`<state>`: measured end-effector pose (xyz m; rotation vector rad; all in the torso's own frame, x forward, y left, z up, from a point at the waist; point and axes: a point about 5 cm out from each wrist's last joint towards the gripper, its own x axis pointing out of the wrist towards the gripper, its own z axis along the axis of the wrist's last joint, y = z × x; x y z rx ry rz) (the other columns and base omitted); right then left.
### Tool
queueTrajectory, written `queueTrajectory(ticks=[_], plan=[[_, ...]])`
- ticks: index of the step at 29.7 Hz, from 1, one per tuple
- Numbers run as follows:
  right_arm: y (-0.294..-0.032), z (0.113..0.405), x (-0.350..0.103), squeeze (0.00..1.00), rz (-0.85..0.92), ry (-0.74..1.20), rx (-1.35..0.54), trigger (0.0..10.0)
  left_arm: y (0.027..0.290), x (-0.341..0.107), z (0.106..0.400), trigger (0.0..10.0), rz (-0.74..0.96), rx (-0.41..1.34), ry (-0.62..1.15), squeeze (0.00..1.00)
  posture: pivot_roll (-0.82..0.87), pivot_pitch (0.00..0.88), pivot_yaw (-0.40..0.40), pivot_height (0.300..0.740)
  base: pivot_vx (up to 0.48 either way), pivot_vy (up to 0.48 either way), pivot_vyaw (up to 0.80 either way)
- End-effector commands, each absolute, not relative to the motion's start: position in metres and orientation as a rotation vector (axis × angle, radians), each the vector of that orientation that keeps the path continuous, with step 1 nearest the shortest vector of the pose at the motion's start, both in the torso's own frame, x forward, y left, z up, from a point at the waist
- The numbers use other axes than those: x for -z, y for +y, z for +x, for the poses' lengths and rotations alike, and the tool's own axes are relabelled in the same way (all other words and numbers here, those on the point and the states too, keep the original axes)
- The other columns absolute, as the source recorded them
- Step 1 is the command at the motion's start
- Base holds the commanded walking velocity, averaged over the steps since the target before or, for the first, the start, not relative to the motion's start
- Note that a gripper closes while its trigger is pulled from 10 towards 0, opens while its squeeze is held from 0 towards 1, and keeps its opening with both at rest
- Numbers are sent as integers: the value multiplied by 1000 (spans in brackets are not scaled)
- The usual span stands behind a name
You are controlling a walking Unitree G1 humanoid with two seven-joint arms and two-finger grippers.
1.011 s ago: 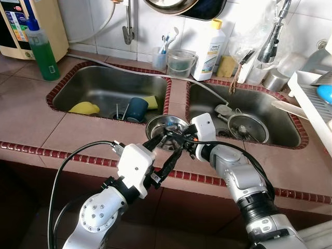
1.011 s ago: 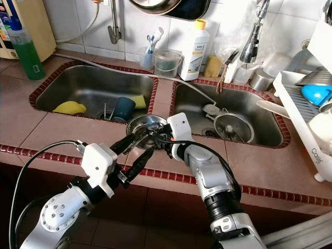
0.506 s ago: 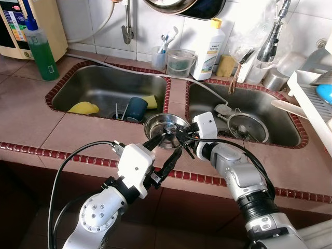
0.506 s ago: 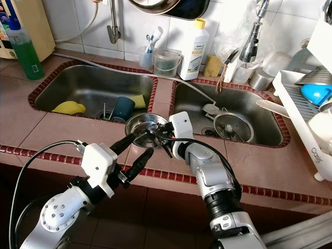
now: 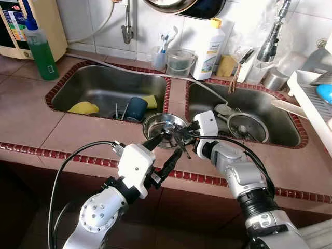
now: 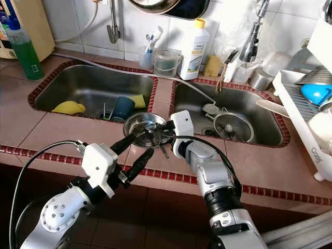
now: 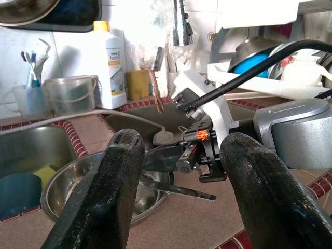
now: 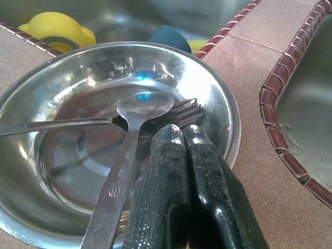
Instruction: Kitchen organization
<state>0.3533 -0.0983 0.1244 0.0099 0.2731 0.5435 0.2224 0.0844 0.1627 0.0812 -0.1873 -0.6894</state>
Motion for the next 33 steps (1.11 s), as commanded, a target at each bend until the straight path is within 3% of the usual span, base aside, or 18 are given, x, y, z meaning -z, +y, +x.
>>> queueTrajectory(ticks=[1,11,13,14,31,32,33], plan=[[-103,357,-132,0,28,239,-526,0,81,-168,221,10000,79,694,-208,0,-112,54,-118,732,0,0,0],[-107,362,-157,0,127,101,-524,0,82,-168,222,10000,75,693,-207,0,-115,56,-110,732,0,0,0],[-107,363,-158,0,169,105,-533,4784,82,-168,222,10000,76,695,-208,0,-115,54,-109,732,0,0,0],[-108,365,-158,1000,189,116,-522,10000,81,-169,222,10000,76,697,-209,0,-114,53,-108,732,0,0,0],[-84,357,-150,1000,77,166,-636,10000,80,-170,222,10000,76,691,-217,0,-100,57,-119,732,0,0,0],[-83,356,-149,698,58,168,-638,10000,80,-171,221,10000,75,692,-218,0,-98,57,-121,732,0,0,0],[-83,356,-149,698,58,168,-638,10000,80,-171,221,10000,75,692,-218,0,-98,57,-121,732,0,0,0]])
